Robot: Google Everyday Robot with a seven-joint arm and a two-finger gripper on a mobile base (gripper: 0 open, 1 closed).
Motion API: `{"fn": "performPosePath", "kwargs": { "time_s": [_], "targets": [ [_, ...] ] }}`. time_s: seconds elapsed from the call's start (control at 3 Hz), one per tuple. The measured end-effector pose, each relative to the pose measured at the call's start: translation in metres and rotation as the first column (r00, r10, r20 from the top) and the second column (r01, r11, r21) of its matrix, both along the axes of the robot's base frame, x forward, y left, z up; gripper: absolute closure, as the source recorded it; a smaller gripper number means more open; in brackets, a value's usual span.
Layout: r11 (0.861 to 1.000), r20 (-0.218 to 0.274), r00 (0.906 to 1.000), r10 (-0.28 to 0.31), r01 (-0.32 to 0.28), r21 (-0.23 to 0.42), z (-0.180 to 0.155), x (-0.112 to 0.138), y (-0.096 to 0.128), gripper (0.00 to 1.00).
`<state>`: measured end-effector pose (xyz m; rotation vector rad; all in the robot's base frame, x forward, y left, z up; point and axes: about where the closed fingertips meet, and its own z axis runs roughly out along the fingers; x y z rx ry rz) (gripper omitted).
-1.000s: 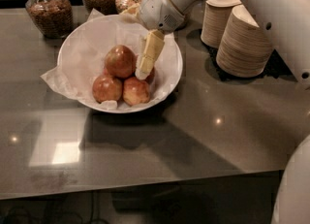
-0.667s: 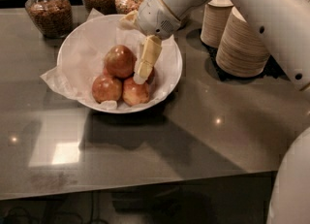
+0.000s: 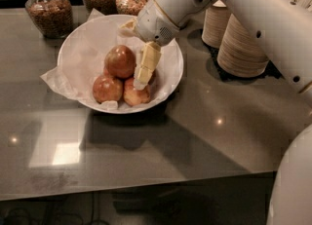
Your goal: Pick apple from white bowl
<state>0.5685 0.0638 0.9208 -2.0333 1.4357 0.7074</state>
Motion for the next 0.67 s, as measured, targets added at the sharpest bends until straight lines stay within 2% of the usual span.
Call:
{"fn": "performPosePath", "kwargs": {
  "time_s": [0.33,0.67],
  "targets": [
    [1.000,-0.021,0.9997,0.016,-0.016,-0.003,-0.0085,-0.0017,0.0063,0.19],
    [1.000,-0.021,0.9997,0.016,-0.016,-0.003,-0.0085,-0.0017,0.0064,0.42]
  ]
}}
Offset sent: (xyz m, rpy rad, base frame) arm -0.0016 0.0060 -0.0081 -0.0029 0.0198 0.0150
